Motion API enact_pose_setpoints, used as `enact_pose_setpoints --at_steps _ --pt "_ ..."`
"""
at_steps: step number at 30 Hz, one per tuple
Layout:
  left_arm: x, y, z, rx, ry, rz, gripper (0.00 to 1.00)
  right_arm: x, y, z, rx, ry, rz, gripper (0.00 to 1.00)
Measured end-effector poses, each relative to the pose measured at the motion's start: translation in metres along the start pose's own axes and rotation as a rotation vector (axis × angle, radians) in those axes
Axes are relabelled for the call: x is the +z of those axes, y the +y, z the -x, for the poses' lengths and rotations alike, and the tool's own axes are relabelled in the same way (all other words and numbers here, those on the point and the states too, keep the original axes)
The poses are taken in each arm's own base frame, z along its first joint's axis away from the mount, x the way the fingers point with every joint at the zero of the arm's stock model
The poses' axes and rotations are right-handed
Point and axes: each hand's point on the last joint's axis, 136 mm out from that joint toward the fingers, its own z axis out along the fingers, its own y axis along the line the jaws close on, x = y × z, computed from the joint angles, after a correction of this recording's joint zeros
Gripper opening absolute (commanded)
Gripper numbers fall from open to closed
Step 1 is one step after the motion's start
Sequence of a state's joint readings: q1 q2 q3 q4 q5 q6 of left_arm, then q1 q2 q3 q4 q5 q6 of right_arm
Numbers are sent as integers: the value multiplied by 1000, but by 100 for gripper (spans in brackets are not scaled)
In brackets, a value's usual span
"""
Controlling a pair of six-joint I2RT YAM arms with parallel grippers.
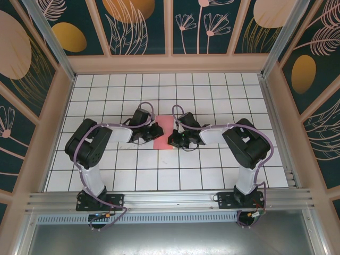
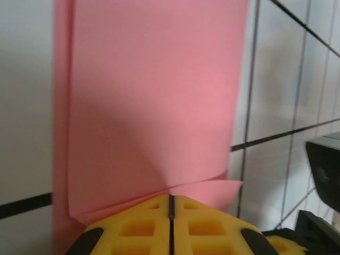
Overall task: Fold a paper plane with a square sheet of paper (pick it up from the middle)
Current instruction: Fold the triangle a second time at the center of the table.
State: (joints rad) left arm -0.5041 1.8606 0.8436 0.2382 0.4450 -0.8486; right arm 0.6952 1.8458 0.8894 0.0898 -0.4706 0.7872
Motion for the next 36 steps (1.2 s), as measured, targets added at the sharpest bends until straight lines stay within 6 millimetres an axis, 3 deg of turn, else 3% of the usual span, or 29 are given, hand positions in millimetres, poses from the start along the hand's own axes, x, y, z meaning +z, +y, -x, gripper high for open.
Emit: enact_pose_setpoints --at_steps 6,15,19,23,30,36 --pt "1 2 3 -1 -11 17 8 -2 -1 -2 -1 -2 0 2" --pt "1 2 3 1 -17 19 9 -22 -21 -31 9 2 -1 4" --pt "1 1 4 7 -18 15 12 -30 -26 -34 28 1 -10 8" --pt "0 0 4 10 -18 11 14 -34 -25 -24 57 -18 -18 17" --pt "-2 -2 5 13 -24 7 16 -40 9 24 49 -112 35 27" --pt "-2 -2 5 12 -22 9 17 -25 2 35 85 -103 10 29"
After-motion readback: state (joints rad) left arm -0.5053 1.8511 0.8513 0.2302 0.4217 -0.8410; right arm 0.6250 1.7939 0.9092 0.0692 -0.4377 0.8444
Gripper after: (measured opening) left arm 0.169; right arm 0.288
